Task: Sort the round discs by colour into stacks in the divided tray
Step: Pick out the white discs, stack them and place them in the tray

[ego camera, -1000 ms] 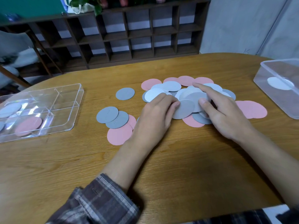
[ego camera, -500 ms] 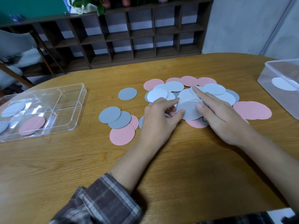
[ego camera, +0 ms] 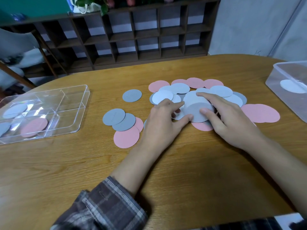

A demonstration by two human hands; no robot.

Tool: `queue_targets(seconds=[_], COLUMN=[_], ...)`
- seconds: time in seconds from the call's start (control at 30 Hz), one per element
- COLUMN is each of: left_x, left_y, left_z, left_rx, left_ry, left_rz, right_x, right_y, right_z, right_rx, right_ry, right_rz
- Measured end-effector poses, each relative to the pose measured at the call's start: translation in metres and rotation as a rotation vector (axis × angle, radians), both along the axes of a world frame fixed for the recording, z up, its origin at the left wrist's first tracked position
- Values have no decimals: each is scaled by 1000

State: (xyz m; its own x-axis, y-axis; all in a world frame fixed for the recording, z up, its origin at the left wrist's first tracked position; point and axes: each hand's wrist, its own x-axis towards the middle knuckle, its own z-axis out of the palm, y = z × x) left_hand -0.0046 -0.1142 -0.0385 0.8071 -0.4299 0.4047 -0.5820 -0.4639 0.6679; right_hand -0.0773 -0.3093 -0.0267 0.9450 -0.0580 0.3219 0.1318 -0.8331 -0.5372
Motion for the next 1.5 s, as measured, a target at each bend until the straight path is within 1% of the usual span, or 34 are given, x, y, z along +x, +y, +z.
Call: queue_targets(seconds=[0.13, 0.27, 0.4, 0.57, 0.7, 0.87, 1.1, 1.17, 1.27, 1.33, 1.5], left_x=[7, 12, 13, 9, 6, 3, 3, 1, -3, -4, -4], left_y=[4, 5, 5, 6, 6, 5, 3, 2, 0, -2, -1], left_z=[-6, -8, -7, -2, 1, 3, 5, 5, 4, 4, 7], left_rx=[176, 202, 236, 238, 182, 94, -87, -84, -115, -132, -130], left_ry=[-31, -33, -72, -165, -268, -315, -243, -208, -73, -20, -12], left_rz=[-1, 5, 11, -3, 21, 54, 20, 6, -5, -2, 21], right_x=[0, 1, 0, 0, 0, 0, -1, -2, -1, -1, -2], right_y=[-7, -9, -7, -8, -8, -8, -5, -4, -3, -2, 3], right_z=[1, 1, 2, 3, 3, 4, 4, 3, 0, -3, -1], right_rx=[55, 63, 70, 89, 94, 82, 120, 145, 187, 215, 231], right_ry=[-34, -46, -46, -37, -23, 1, -30, -30, -1, 21, 68], right_rz=[-55, -74, -79, -90, -102, -112, -60, -34, 5, 24, 45])
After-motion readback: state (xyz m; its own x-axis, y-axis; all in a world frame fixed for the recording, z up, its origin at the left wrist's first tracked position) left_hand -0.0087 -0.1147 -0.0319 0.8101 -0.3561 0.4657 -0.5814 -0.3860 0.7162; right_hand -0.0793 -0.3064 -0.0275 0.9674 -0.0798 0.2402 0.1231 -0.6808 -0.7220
